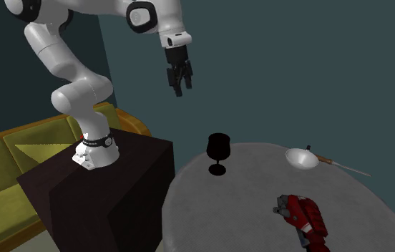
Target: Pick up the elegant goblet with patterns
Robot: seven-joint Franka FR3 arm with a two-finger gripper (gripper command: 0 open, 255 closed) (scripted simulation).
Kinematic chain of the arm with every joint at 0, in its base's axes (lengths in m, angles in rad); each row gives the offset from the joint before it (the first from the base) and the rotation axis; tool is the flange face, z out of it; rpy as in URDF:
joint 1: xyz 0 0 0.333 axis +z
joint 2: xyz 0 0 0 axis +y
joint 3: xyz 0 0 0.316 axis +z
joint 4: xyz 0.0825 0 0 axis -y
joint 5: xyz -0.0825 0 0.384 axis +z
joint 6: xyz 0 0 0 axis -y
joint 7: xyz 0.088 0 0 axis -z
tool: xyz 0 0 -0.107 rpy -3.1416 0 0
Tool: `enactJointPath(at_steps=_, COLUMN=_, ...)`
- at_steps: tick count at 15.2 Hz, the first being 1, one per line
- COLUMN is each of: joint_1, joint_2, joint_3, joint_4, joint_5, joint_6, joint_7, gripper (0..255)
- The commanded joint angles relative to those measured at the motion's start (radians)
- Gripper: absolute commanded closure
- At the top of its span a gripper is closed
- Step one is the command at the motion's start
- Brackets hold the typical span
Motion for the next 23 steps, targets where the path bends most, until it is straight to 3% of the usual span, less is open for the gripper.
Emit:
enactJointPath(at_steps=1, joint_1=-0.001, joint_2=0.054, joint_3=0.026, joint_4=-0.008, joint_5=-0.004, joint_6=0.057, joint_7=0.022, gripper=0)
enactJointPath(at_steps=6, joint_1=-0.011, joint_2=0.214, joint_3=0.095, joint_4=-0.014, joint_5=-0.036, joint_6=0.202, joint_7=0.089, gripper=0)
enactJointPath(at_steps=11, joint_1=-0.032, joint_2=0.399, joint_3=0.161, joint_4=0.013, joint_5=-0.116, joint_6=0.332, joint_7=0.185, gripper=0)
enactJointPath(at_steps=17, joint_1=-0.045, joint_2=0.649, joint_3=0.206, joint_4=0.09, joint_5=-0.3, joint_6=0.447, joint_7=0.355, gripper=0)
enactJointPath(at_steps=21, joint_1=-0.012, joint_2=0.821, joint_3=0.186, joint_4=0.171, joint_5=-0.446, joint_6=0.489, joint_7=0.478, gripper=0)
enactJointPath(at_steps=23, joint_1=0.004, joint_2=0.868, joint_3=0.17, joint_4=0.19, joint_5=-0.484, joint_6=0.506, joint_7=0.509, gripper=0)
